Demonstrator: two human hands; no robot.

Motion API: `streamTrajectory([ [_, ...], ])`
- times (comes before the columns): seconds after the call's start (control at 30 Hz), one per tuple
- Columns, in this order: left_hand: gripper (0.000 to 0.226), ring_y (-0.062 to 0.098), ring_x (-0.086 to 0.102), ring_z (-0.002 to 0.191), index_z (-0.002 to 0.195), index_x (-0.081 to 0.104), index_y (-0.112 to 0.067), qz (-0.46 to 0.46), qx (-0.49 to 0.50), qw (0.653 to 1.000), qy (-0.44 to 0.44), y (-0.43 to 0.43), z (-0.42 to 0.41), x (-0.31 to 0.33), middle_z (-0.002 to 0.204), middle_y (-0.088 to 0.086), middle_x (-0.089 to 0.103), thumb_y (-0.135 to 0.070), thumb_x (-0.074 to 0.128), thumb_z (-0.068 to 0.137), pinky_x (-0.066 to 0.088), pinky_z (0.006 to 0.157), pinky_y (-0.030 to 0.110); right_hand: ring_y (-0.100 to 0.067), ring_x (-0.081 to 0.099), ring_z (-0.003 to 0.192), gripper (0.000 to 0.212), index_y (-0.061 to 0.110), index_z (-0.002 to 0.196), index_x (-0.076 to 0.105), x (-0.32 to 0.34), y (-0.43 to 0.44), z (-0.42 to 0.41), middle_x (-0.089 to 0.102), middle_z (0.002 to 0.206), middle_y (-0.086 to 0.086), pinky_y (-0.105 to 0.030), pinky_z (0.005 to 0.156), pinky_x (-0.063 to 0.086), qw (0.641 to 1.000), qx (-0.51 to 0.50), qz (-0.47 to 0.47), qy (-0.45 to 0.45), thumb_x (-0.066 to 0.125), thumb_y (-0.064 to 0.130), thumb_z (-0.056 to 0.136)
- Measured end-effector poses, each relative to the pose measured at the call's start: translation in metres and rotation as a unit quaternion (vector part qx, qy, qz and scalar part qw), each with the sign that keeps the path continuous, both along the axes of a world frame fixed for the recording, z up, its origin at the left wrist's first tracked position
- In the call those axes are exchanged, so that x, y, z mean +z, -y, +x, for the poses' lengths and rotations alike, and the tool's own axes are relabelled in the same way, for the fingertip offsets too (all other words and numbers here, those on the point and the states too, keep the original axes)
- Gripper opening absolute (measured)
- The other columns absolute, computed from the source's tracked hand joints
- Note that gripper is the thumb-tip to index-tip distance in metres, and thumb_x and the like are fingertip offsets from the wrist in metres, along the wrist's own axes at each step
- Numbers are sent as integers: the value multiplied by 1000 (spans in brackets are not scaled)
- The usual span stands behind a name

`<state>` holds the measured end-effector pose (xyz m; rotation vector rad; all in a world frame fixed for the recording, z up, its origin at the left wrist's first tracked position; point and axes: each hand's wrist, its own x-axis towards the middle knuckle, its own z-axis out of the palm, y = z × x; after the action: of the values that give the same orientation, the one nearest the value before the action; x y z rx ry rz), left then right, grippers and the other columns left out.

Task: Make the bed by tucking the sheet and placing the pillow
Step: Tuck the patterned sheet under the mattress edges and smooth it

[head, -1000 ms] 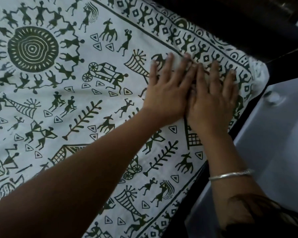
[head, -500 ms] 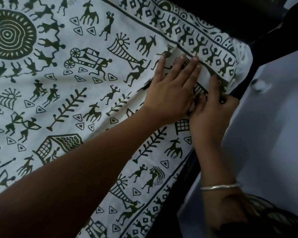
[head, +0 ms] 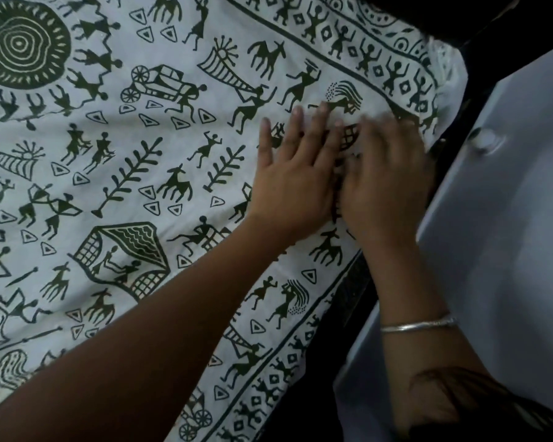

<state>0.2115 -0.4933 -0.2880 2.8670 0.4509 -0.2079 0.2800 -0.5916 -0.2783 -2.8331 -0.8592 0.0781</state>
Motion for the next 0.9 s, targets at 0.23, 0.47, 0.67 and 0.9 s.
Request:
streamTrajectory([
  [0.23,53,25,21,142,145,32,-14,-82,-38,993,76,-44,-9,18,152,10,29,-23,32,92,5,115,42,-39,15,142,56,24,147,27,0,-9,-19,18,156,-17,-58,113,4,995,-67,-66,-43,35,44,96],
  [0.47,60,30,-4,145,151,9,-24,-9,41,999,20,-107,-9,5,159,5,0,-31,34,97,-3,115,48,-34,0,145,56,16,151,12,-5,-71,0,8,159,-10,-54,113,-5,995,89,-47,-11,27,35,101],
  [0.67,65,29,-3,145,151,11,-18,-35,-35,999,12,-86,19,0,159,2,5,-34,39,94,-5,114,50,-43,-6,143,57,33,151,6,-12,-69,34,-1,160,0,-53,114,-5,992,70,-96,-34,21,49,99],
  [0.9,61,28,3,146,150,17,-17,32,84,993,74,-118,-4,2,158,8,10,-32,37,95,-8,113,50,-45,-3,142,68,18,151,12,4,-98,12,2,157,-22,-59,111,-5,997,12,-72,-22,38,45,95],
])
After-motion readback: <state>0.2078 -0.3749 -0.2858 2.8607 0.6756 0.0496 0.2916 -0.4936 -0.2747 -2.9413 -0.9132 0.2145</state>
